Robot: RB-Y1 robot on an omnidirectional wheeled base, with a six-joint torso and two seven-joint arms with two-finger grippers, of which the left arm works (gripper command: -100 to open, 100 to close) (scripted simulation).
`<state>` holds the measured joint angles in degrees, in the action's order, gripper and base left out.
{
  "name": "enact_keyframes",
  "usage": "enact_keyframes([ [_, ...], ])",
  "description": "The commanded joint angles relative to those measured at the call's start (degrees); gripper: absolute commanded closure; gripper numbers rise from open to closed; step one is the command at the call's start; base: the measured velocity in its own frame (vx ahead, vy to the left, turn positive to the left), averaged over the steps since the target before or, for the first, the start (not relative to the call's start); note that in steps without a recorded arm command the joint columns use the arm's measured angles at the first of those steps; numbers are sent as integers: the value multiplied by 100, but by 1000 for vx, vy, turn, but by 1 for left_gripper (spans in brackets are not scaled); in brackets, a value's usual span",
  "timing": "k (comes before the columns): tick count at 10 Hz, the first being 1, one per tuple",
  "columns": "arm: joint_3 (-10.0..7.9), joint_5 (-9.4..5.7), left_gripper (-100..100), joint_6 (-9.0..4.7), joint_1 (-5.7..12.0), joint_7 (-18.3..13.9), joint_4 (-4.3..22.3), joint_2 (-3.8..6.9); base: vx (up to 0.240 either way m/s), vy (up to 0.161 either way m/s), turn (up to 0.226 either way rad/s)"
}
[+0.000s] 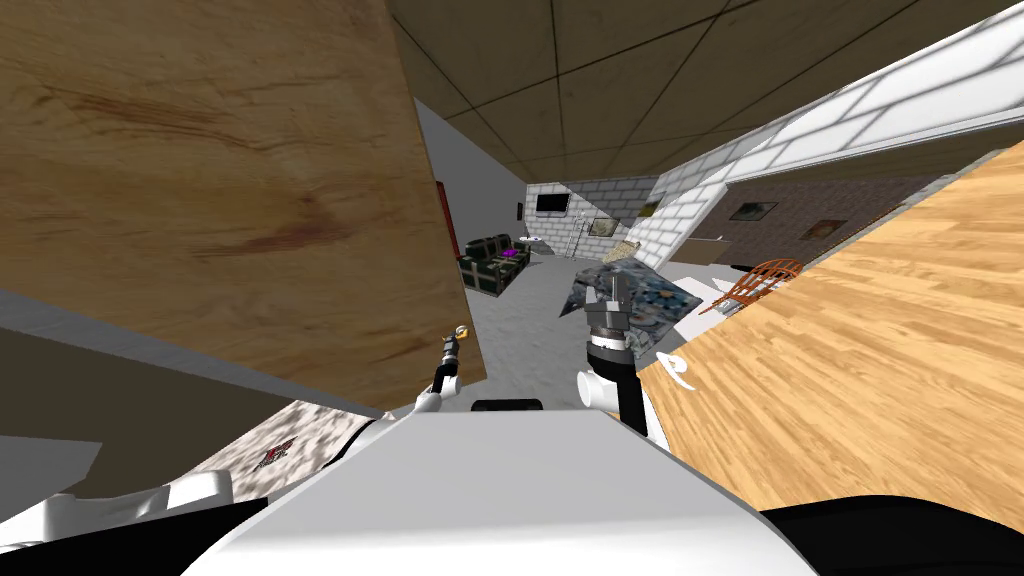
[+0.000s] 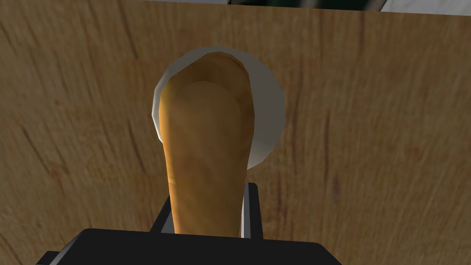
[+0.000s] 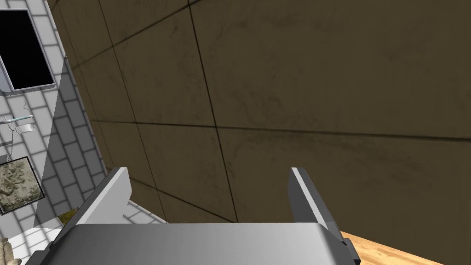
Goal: Push the door open
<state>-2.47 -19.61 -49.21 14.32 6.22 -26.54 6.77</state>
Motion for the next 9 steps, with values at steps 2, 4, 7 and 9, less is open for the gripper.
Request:
enact_keyframes([
  [2,-102,-68,100,-38,7,40,39,52,150,-38,45],
  [4,-216,-150,100,-53,0,83,57,87,83,-18,8],
  [7,-331,-234,100,-67,-7,126,75,122,131,-35,45],
  [9,-417,-295,100,-78,-12,157,89,148,171,-58,65],
])
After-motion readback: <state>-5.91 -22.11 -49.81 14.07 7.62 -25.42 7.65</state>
